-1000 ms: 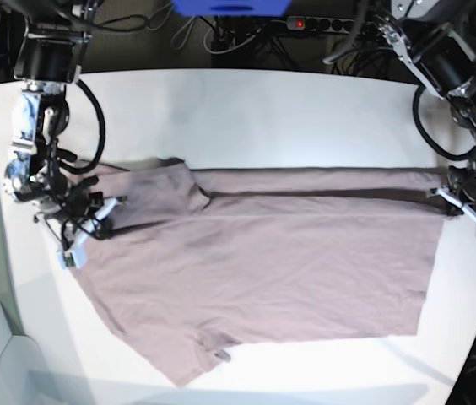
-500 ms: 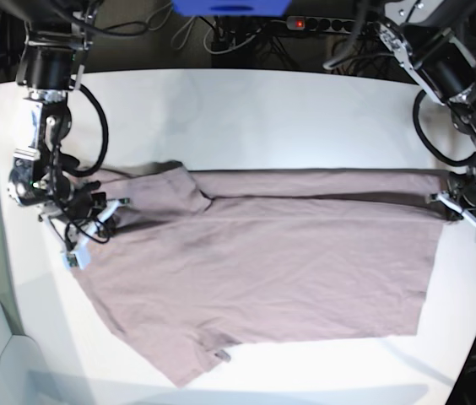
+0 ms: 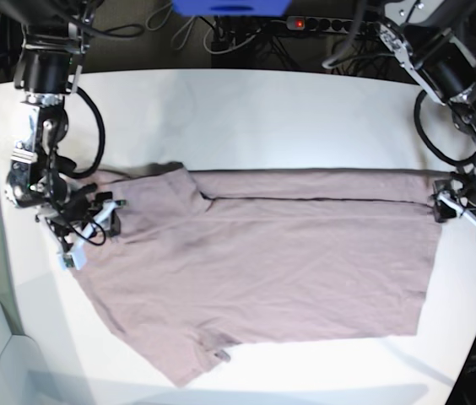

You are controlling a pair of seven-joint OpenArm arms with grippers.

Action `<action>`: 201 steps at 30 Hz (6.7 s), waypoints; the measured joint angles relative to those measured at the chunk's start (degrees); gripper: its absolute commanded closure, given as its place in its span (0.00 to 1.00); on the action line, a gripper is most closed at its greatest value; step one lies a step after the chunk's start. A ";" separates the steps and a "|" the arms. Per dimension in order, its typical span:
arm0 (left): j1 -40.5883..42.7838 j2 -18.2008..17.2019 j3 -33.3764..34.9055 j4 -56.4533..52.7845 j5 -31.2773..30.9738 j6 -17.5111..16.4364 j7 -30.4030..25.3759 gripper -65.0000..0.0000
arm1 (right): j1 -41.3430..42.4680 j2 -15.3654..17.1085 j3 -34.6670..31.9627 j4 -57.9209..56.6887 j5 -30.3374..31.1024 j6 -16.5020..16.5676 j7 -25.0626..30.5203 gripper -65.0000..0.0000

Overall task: Layout the t-shirt on the table in an organized manner, then fold the t-shirt properly
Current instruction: 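Fold the held edge over toward the hem with both grippers, then regrasp the folded edge corners with both grippers, then lift the folded edge with both grippers and pull it toward the robot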

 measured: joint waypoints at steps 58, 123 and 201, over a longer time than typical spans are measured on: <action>5.29 -1.09 -0.35 -8.44 -0.68 0.24 -7.23 1.00 | -18.45 4.76 4.61 15.56 0.44 0.04 0.02 0.53; 6.51 -3.04 1.53 13.29 -0.81 -0.81 6.08 1.00 | -12.81 9.70 4.15 25.09 1.05 0.04 -5.55 1.00; 24.17 1.66 0.83 13.79 -1.03 -0.61 6.71 1.00 | -40.24 6.88 8.04 25.33 0.83 0.07 -2.05 1.00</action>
